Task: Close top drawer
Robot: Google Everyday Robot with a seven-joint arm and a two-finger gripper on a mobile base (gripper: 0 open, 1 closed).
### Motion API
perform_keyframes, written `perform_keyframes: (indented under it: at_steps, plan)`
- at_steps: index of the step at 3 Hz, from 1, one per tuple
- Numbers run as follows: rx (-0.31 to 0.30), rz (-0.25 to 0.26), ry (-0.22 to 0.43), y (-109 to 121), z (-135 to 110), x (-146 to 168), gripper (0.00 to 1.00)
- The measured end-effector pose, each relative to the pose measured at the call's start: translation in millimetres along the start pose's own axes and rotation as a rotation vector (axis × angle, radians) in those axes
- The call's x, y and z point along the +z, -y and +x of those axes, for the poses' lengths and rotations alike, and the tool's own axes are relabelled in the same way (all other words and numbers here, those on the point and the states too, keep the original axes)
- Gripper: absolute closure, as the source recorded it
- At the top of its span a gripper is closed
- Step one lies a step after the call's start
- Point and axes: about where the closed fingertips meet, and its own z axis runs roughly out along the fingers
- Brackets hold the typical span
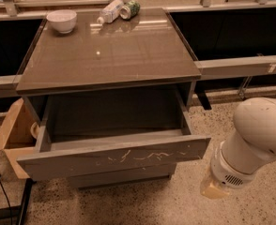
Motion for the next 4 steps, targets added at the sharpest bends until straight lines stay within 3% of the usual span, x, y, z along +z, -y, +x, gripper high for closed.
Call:
perform_keyframes:
  at_steps: [1, 2, 3, 4]
  plan:
    - [0.003, -0.061, -0.025, -8, 7, 29, 1.0]
    - [0.01, -0.167, -0.086, -30, 23, 83, 1.0]
    - [0.014, -0.173, -0.087, -24, 21, 83, 1.0]
    - [0.018, -0.183, -0.086, -3, 9, 73, 1.0]
